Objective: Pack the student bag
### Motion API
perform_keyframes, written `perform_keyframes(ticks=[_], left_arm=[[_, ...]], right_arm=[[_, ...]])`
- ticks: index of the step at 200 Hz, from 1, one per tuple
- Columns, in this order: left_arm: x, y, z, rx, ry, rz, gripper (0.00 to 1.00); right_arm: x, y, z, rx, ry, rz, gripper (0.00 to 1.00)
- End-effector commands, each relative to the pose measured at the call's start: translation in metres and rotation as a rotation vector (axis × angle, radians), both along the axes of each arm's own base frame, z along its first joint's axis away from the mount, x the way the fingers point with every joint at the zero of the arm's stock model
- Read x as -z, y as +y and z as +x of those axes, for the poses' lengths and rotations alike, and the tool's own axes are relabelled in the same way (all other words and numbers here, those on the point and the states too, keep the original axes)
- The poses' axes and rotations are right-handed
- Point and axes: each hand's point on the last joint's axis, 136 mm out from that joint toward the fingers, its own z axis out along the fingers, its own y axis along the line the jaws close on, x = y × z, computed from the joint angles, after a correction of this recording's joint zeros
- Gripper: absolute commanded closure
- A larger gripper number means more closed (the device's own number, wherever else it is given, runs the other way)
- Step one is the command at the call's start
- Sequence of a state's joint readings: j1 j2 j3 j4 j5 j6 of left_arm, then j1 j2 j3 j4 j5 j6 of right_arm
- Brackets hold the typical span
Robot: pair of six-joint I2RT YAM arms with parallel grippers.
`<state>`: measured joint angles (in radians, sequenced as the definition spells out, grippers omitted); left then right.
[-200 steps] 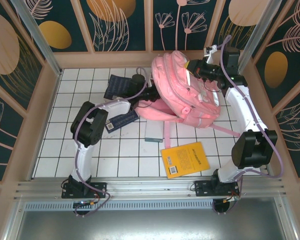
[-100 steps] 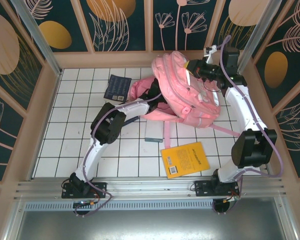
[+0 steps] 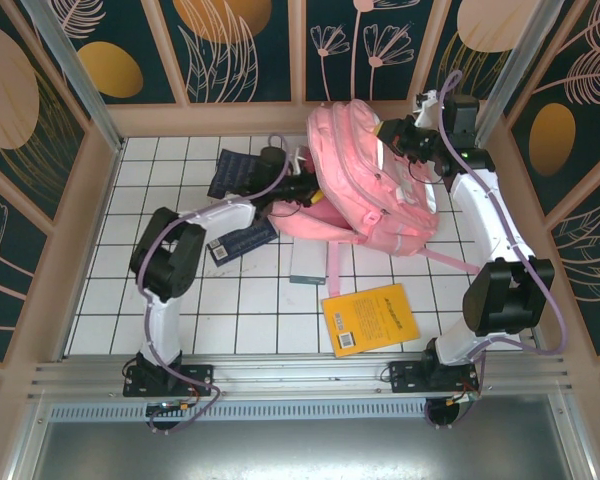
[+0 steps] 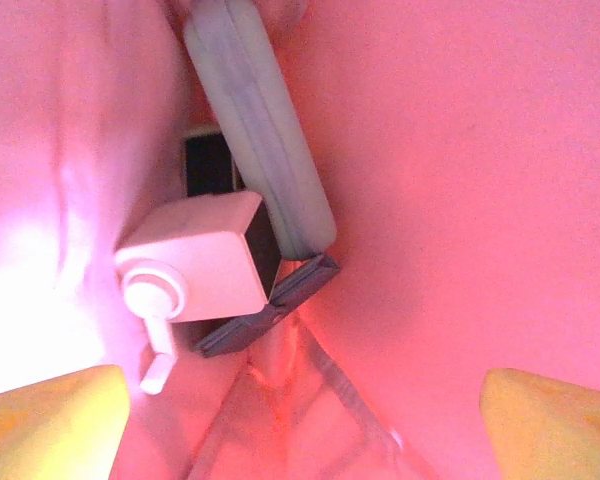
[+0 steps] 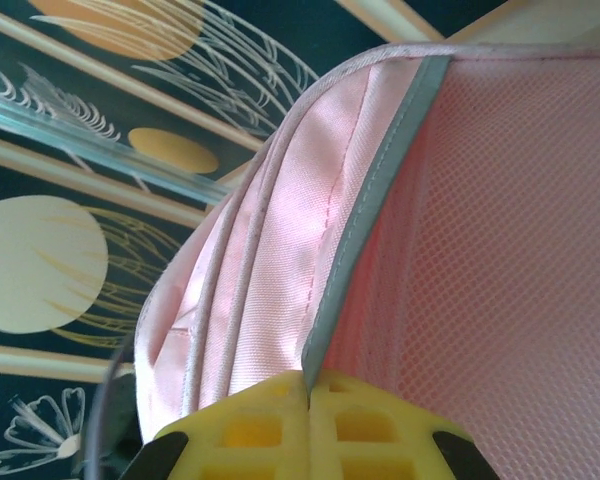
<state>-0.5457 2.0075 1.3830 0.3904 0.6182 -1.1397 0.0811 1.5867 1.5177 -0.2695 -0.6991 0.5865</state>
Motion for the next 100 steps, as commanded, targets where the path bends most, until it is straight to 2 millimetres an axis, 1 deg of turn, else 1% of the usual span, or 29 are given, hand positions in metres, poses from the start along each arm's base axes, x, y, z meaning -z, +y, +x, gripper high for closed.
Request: perform_keyframes(ticks=[1,20,32,36,38,40,52,59,81,100], left_arm=[[-0.029,0.021,-0.007,-0.028,-0.095,0.051,0.1],[-0.035,0.054,-0.007,-0.11,-0.111,0.148,0.09],[-0.04,0.078,-0.008,-0.165,-0.119,0.185,0.08],[-0.036,0.084,-0.007,-0.178,-0.112,0.203,0.07],[-0.045,0.089,-0.009,-0.189,-0.129,0.2,0.07],[-0.048,0.092,-0.01,-0.197,-0.136,0.204,0.07],[-0.053,0.111,-0.012,-0.243,-0.149,0.248,0.03],[-0.052,0.119,-0.015,-0.26,-0.156,0.277,0.01],[-0.056,0.137,-0.025,-0.294,-0.186,0.341,0.01],[-0.055,0.149,-0.033,-0.317,-0.191,0.372,0.01]], right_arm=[[-0.024,-0.025,0.017,0.13,-0.124,-0.072,1.0],[-0.008,-0.035,0.028,0.191,-0.099,-0.116,1.0],[-0.002,-0.044,0.037,0.236,-0.097,-0.16,1.0],[0.001,-0.047,0.04,0.252,-0.094,-0.178,1.0],[0.001,-0.049,0.041,0.264,-0.095,-0.188,1.0],[0.002,-0.051,0.043,0.272,-0.094,-0.198,1.0],[0.006,-0.061,0.051,0.321,-0.096,-0.253,1.0],[0.007,-0.067,0.055,0.346,-0.1,-0.28,1.0],[0.01,-0.076,0.066,0.378,-0.109,-0.352,1.0],[0.023,-0.082,0.073,0.398,-0.092,-0.418,1.0]])
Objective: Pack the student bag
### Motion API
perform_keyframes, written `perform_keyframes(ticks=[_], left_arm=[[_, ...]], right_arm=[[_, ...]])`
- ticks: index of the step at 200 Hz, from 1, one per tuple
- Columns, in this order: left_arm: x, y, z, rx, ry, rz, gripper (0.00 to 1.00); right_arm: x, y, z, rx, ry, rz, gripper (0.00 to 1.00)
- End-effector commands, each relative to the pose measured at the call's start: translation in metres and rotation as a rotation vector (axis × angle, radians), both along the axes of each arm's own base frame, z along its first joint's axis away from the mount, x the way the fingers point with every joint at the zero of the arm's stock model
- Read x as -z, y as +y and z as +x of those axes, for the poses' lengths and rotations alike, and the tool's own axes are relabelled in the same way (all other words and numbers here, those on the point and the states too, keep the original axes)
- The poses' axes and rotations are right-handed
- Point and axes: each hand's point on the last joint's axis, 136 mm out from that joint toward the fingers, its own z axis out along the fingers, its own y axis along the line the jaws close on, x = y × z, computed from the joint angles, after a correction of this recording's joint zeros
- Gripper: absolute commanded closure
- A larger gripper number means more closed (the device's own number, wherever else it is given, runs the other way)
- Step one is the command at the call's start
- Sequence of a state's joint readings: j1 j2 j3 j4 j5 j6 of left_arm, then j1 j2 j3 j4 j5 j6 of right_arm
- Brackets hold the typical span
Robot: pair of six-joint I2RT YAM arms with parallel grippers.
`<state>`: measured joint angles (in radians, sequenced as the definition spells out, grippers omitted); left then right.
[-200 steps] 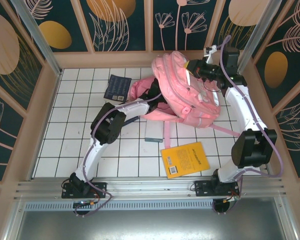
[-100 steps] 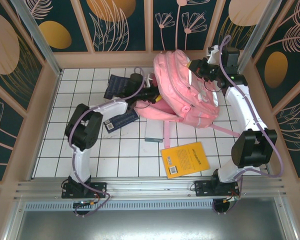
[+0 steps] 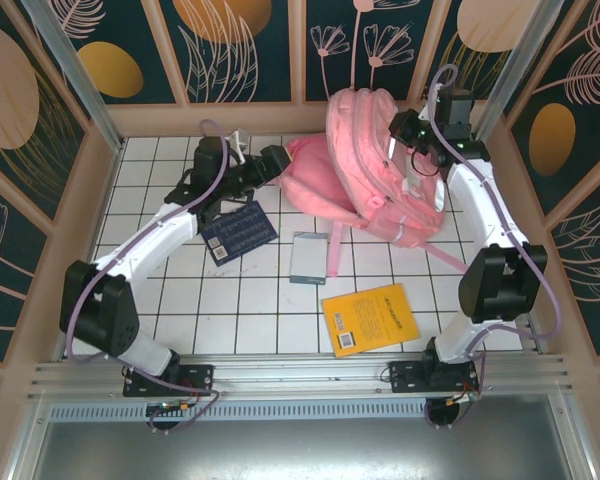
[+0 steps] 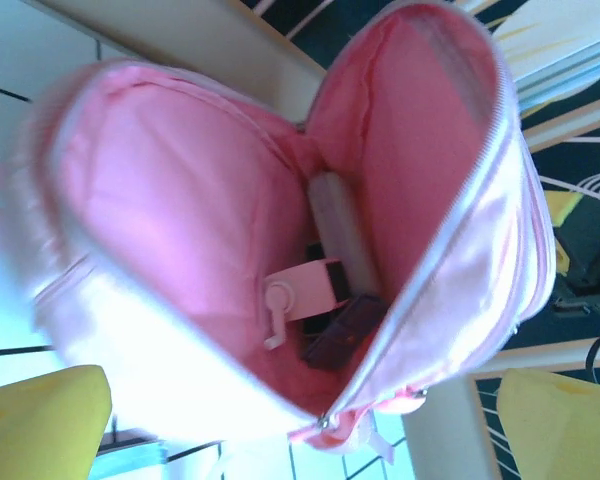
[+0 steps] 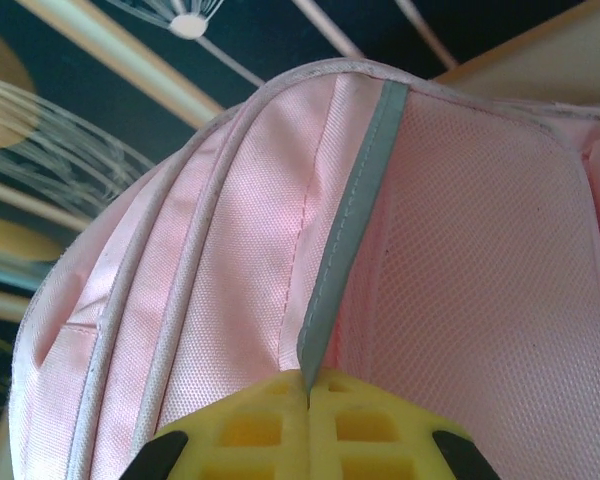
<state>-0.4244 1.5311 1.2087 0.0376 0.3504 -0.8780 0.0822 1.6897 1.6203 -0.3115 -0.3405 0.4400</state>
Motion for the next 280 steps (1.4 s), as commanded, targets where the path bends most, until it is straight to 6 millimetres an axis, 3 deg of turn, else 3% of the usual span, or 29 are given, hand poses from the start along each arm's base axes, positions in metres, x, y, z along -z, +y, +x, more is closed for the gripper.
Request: perform_keyframes(ticks=[1,22,41,58,74,93,111,133,158,192,202,237,280], left_arm=[[0.025,0.021,-0.012,-0.043,0.031,0.125,0.01],[0.027,0.028,-0.019,-0.052,0.032,0.131,0.01],[0.033,0.027,-0.024,-0.036,0.048,0.13,0.01],[0.038,0.026,-0.029,-0.021,0.059,0.12,0.01],[0.044,0.027,-0.034,-0.013,0.073,0.122,0.01],[0.052,0.031,-0.044,-0.007,0.085,0.134,0.01],[0.055,0.039,-0.053,-0.018,0.082,0.159,0.01],[0.066,0.052,-0.067,-0.051,0.087,0.187,0.01],[0.078,0.067,-0.078,-0.096,0.101,0.225,0.01],[0.089,0.082,-0.084,-0.14,0.112,0.286,0.02],[0.09,0.082,-0.085,-0.14,0.105,0.28,0.01],[0.095,0.076,-0.083,-0.126,0.112,0.246,0.01],[0.097,0.072,-0.082,-0.116,0.121,0.232,0.01]], right_arm=[[0.0,-0.034,0.019,0.133,-0.034,-0.156,1.0],[0.019,-0.026,0.023,0.107,0.001,-0.179,1.0],[0.036,-0.004,0.024,0.045,0.035,-0.181,1.0],[0.039,0.008,0.025,0.044,0.043,-0.227,0.79],[0.03,0.006,0.024,0.114,0.035,-0.317,0.6],[0.009,0.013,0.013,0.167,-0.008,-0.419,0.48],[0.002,0.048,-0.01,0.098,-0.043,-0.468,0.44],[0.029,0.1,-0.048,-0.12,0.015,-0.402,0.5],[0.091,0.133,-0.106,-0.318,0.17,-0.271,0.64],[0.167,0.134,-0.176,-0.408,0.355,-0.304,1.0],[0.184,0.127,-0.188,-0.41,0.398,-0.337,1.0],[0.232,0.132,-0.231,-0.49,0.509,-0.358,1.0],[0.267,0.147,-0.246,-0.56,0.576,-0.412,1.0]])
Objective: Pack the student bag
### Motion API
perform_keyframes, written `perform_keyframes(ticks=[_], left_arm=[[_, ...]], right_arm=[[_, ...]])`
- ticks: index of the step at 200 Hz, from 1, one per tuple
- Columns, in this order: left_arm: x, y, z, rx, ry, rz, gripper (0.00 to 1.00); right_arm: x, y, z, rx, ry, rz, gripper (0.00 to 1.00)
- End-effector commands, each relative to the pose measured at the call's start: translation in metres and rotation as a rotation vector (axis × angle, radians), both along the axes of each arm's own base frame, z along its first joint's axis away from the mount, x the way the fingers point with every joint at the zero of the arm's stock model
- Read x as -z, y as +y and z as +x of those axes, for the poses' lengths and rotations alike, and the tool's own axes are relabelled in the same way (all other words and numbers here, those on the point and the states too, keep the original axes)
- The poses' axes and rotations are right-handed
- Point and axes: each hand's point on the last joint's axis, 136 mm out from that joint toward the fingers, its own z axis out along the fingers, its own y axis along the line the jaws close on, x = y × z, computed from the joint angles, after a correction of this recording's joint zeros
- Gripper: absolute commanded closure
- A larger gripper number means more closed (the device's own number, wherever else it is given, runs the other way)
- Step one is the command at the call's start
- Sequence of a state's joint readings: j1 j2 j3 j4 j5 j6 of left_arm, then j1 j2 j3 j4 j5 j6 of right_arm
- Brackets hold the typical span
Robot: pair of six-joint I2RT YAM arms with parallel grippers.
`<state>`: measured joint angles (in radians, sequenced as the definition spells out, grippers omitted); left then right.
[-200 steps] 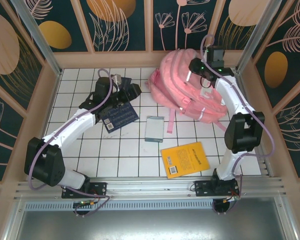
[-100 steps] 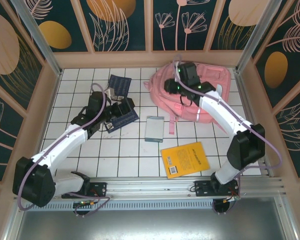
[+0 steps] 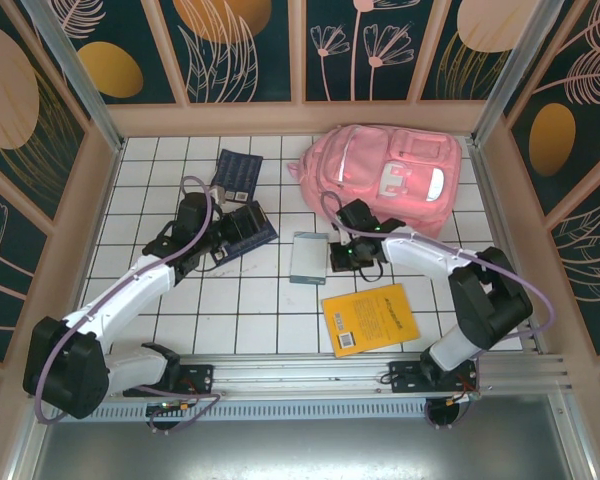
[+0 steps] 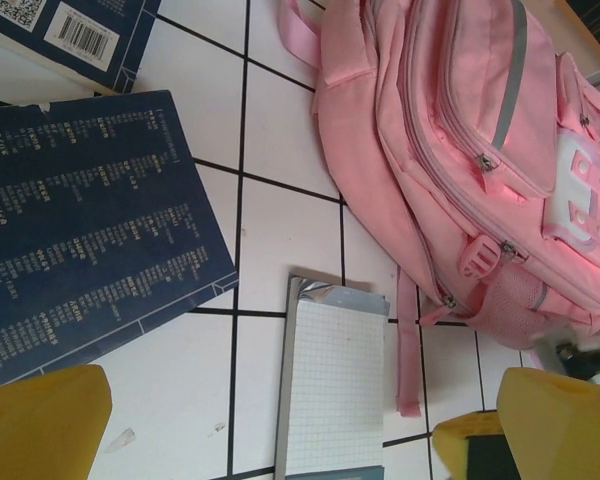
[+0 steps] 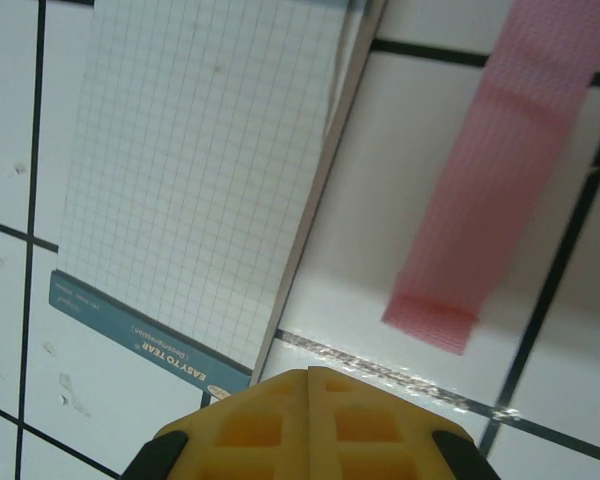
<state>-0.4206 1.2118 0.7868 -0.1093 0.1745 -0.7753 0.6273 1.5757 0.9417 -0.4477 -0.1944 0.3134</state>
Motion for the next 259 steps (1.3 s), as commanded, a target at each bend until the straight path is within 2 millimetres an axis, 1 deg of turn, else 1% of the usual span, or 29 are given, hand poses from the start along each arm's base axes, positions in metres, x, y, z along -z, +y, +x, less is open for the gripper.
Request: perform_keyframes(ticks=[1,19,48,58,76,113,144,155,166,179,188,195,211,218,229,238,250,259], left_arm=[[-0.001,0.0,0.003,-0.004,-0.013,-0.013,0.01],[-0.002,0.002,0.002,-0.006,-0.02,-0.004,0.01],[-0.004,0.005,0.002,-0.008,-0.026,0.016,0.01],[-0.005,0.005,0.002,-0.01,-0.029,0.016,0.01],[-0.006,0.006,0.002,-0.011,-0.035,0.018,0.01],[-0.004,0.006,0.004,-0.015,-0.035,0.024,0.01],[0.002,0.009,0.004,-0.032,-0.031,0.029,0.02],[0.007,0.011,0.003,-0.045,-0.015,0.033,0.01],[0.015,0.012,0.002,-0.058,0.011,0.032,0.01],[0.027,0.012,0.0,-0.068,0.048,0.02,0.01],[0.035,0.01,-0.002,-0.068,0.074,0.002,0.01],[0.041,0.007,-0.003,-0.068,0.093,-0.012,0.01],[0.056,0.0,-0.005,-0.054,0.137,-0.053,0.01],[0.062,-0.005,-0.005,-0.042,0.155,-0.074,0.01],[0.07,-0.011,-0.003,-0.029,0.176,-0.095,0.01],[0.078,-0.015,-0.002,-0.019,0.197,-0.105,0.01],[0.083,-0.021,0.001,-0.003,0.214,-0.12,0.01],[0.085,-0.025,0.004,0.009,0.218,-0.126,0.01]], right_arm=[[0.013,0.015,-0.006,-0.042,0.027,0.012,1.0],[0.021,0.019,-0.007,-0.052,0.049,0.018,1.0],[0.037,0.019,-0.01,-0.062,0.077,-0.005,1.0],[0.04,0.02,-0.012,-0.067,0.087,0.0,1.0],[0.04,0.028,-0.016,-0.079,0.101,0.041,1.0],[0.027,0.067,-0.019,-0.135,0.1,0.165,1.0],[0.012,0.104,-0.008,-0.168,0.082,0.279,1.0],[0.002,0.115,-0.005,-0.195,0.085,0.318,1.0],[-0.015,0.119,-0.001,-0.22,0.058,0.34,1.0],[-0.035,0.115,0.006,-0.23,0.024,0.371,1.0],[-0.044,0.108,0.013,-0.214,0.017,0.394,1.0],[-0.047,0.101,0.019,-0.193,0.014,0.394,0.95],[-0.039,0.078,0.034,-0.12,0.005,0.332,0.76],[-0.031,0.066,0.041,-0.075,0.009,0.289,0.71],[-0.018,0.048,0.05,-0.003,0.022,0.234,0.69],[-0.011,0.038,0.054,0.04,0.026,0.207,0.66],[-0.006,0.032,0.055,0.077,0.026,0.186,0.64],[-0.007,0.031,0.053,0.088,0.026,0.19,0.63]])
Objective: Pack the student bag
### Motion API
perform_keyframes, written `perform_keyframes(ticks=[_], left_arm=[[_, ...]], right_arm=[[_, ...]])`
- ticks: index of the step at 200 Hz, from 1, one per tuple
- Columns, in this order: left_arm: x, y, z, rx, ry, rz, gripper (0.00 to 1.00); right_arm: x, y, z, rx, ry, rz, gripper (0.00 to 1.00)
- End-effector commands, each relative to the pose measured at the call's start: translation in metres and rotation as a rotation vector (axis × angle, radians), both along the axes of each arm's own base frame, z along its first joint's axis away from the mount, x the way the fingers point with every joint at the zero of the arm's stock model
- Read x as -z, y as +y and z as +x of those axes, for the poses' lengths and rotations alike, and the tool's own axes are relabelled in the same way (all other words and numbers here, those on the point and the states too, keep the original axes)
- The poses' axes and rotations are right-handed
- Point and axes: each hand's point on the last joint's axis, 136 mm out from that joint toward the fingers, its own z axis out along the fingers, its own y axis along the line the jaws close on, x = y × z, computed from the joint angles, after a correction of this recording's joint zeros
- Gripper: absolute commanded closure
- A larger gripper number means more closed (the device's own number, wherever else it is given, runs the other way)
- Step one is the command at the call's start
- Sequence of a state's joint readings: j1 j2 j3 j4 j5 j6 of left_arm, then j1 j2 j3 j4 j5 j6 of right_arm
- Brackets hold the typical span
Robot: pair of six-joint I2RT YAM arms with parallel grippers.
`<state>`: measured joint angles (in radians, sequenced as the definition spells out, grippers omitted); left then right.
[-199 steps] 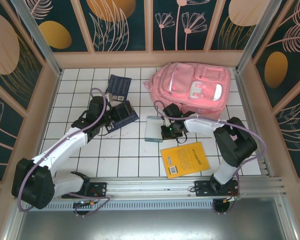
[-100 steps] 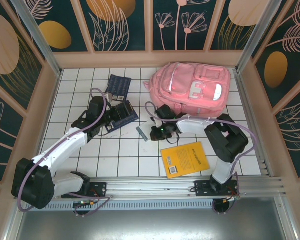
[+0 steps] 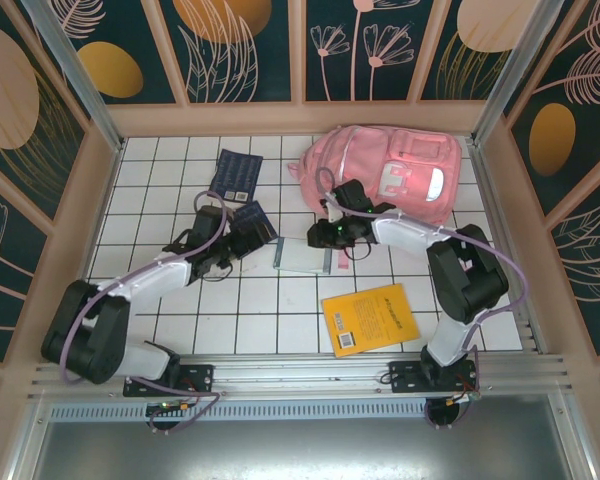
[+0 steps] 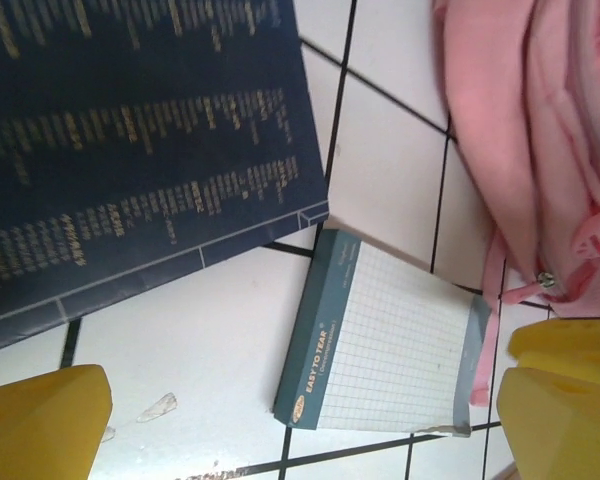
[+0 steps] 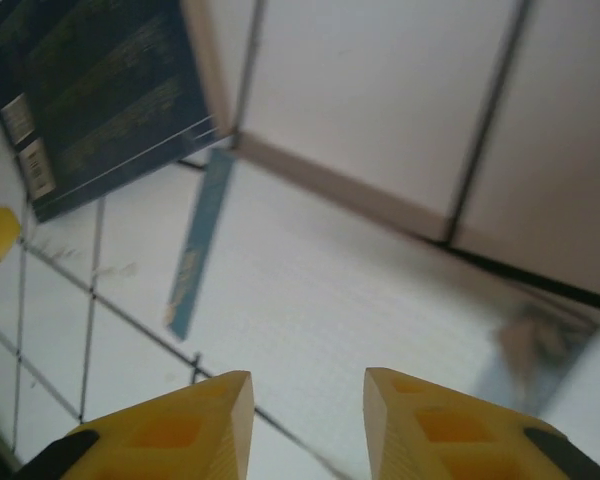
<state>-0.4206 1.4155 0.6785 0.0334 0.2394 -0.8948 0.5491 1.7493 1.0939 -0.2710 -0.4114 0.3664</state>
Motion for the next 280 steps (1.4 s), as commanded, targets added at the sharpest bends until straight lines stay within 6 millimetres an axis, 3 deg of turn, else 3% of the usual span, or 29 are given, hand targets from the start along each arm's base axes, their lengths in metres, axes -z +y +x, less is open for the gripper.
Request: perform_keyframes(ticks=[1,28,33,80,162,280], left_arm=[[-0.004,-0.016,0.011,0.026,-0.013,-0.089,0.01],[0.006,-0.017,0.014,0.026,0.002,-0.068,0.01],[0.008,-0.017,0.014,0.029,0.004,-0.065,0.01],[0.02,-0.026,0.01,0.067,0.005,-0.014,0.01],[0.044,-0.049,-0.002,0.169,0.045,-0.005,0.03],[0.034,-0.085,-0.018,0.29,0.041,-0.234,0.12]], right_arm=[[0.011,-0.015,-0.007,0.063,0.031,-0.065,0.63],[0.009,-0.022,-0.013,0.079,0.021,-0.07,0.59],[0.01,-0.031,-0.008,0.106,0.028,-0.067,0.59],[0.035,-0.042,-0.016,0.108,0.085,-0.071,0.58],[0.05,-0.026,-0.02,0.053,0.13,0.028,0.63],[0.051,-0.012,-0.014,0.023,0.136,0.097,0.7]])
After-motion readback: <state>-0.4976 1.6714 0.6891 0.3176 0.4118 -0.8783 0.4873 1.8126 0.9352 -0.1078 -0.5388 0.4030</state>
